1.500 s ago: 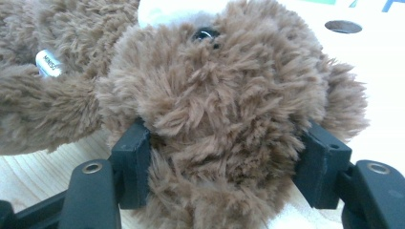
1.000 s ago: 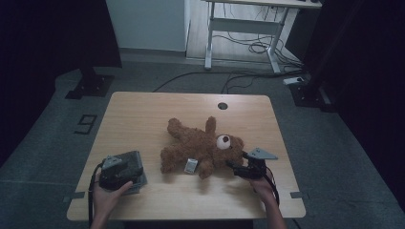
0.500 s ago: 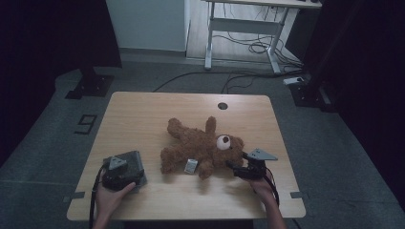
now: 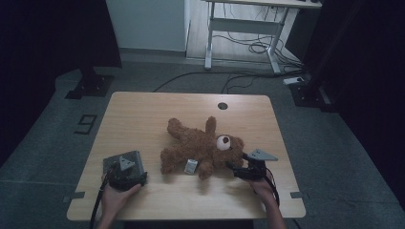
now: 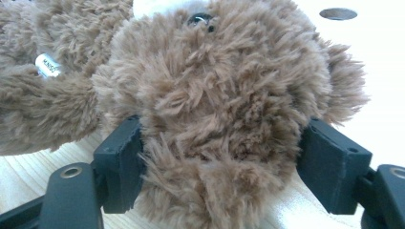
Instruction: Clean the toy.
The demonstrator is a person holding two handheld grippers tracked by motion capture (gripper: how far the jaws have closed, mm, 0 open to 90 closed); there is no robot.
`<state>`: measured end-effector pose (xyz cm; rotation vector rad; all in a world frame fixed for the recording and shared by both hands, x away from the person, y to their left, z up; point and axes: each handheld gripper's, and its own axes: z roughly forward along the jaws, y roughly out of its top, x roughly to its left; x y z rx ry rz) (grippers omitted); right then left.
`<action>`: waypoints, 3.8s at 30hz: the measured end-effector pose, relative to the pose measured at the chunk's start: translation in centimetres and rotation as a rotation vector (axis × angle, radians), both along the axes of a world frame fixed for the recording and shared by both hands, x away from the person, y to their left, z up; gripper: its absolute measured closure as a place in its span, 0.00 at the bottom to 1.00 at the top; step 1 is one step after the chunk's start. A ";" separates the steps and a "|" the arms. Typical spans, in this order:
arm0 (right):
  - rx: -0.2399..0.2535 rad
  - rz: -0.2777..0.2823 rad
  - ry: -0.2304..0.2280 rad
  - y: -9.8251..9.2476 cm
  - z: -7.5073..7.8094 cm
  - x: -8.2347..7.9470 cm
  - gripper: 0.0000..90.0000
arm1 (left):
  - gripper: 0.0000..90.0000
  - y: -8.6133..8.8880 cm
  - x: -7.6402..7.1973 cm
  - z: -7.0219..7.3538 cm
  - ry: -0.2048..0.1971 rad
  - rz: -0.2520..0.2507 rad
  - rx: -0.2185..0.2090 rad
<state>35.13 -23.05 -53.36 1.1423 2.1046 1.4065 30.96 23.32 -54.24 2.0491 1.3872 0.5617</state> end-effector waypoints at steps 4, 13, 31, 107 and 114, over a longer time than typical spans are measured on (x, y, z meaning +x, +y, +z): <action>0.006 0.001 0.002 -0.1 -0.1 0.1 0.27 | 0.27 0.0 0.0 0.0 -0.006 0.010 0.003; 0.004 0.000 0.006 0.0 -0.1 0.0 0.27 | 0.60 1.0 -0.2 0.0 -0.051 0.016 0.006; 0.011 0.003 0.018 -0.1 -0.2 0.0 0.27 | 0.87 2.5 -1.2 2.3 -0.147 -0.029 -0.136; 0.003 0.111 0.019 -1.0 -0.6 0.3 0.62 | 0.89 -8.5 1.4 5.0 -0.189 -0.269 -0.139; 0.015 0.113 0.022 -1.1 -0.6 0.4 0.62 | 0.89 -4.4 1.3 3.8 -0.171 -0.173 -0.109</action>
